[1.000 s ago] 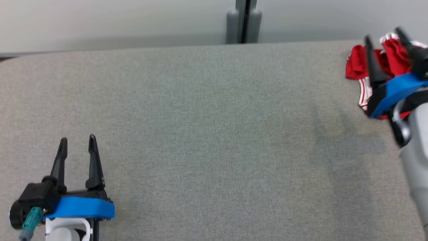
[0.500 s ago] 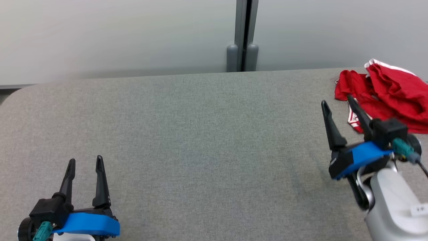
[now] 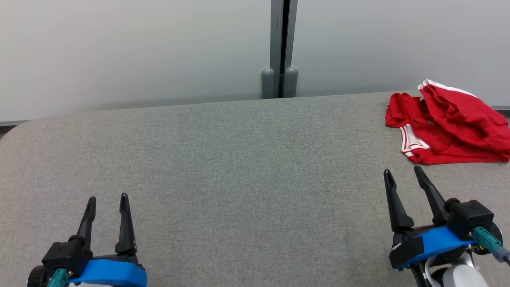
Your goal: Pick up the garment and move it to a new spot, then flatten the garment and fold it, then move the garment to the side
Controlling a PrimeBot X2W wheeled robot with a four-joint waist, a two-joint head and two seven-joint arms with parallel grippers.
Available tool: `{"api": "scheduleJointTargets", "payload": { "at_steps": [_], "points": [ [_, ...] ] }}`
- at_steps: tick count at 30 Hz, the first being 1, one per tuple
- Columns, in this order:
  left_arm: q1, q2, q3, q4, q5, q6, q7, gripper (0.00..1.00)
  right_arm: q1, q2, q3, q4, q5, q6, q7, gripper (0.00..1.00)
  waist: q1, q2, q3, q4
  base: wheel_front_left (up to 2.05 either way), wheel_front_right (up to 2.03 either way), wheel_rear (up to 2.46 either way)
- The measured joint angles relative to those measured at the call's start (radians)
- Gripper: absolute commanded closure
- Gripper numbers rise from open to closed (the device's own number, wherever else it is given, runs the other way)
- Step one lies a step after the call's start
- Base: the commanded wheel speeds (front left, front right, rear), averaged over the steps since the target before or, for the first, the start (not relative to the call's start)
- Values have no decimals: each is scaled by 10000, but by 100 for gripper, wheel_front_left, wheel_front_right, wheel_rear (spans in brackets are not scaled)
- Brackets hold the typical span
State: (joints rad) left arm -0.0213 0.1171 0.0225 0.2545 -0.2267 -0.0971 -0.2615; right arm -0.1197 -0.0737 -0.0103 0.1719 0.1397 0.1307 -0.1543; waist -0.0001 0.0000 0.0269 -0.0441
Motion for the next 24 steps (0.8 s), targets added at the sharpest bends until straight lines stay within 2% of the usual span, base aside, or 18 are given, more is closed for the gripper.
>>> {"api": "scheduleJointTargets", "payload": {
  "at_steps": [9,24],
  "points": [
    [-4,33,-92,-90,-10,84,46,0,714,207,-278,-894,-54,0,389,0,0,0,-115,-17,0,0,0],
    [34,69,-255,-182,-192,128,178,0,878,222,-226,-918,290,0,391,0,1,0,-158,63,0,0,0]
  ]
}}
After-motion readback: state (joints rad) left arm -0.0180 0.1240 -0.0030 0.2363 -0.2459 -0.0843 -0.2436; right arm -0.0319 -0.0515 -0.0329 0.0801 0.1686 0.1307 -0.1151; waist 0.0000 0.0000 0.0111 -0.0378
